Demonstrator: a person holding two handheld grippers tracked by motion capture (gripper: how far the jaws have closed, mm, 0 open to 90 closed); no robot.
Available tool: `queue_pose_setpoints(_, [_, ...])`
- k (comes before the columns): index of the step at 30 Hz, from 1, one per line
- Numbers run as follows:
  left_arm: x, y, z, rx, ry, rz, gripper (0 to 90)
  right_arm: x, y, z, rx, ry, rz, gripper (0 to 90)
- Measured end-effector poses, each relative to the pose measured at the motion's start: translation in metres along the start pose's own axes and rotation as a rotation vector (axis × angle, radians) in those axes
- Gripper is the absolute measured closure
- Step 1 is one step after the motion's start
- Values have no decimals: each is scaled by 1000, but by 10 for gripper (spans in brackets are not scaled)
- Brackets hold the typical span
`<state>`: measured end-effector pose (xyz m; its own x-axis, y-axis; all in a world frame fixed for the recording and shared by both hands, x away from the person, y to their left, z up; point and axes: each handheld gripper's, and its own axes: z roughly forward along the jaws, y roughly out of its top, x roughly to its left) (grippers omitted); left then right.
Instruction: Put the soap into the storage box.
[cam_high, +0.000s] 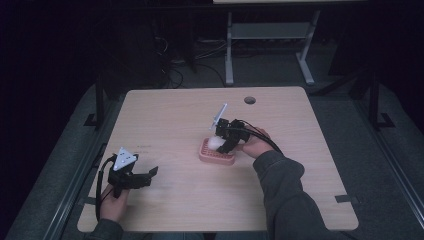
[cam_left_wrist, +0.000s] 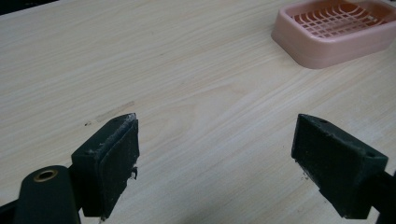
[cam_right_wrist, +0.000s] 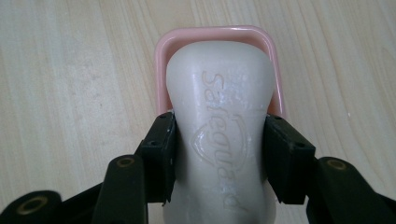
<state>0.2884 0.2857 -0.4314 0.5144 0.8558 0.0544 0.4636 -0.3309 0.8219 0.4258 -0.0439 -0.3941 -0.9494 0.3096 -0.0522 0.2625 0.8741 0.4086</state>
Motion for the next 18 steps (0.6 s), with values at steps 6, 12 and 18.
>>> queue_pose_setpoints(6, [-1,0,1,2,-2,0,147,-2,3,8,11,-2,2,485])
queue_pose_setpoints(12, [-1,0,1,4,-3,1,146,-4,5,15,16,0,10,484])
queue_pose_setpoints(18, [-1,0,1,3,-3,1,146,-5,6,21,23,10,9,483])
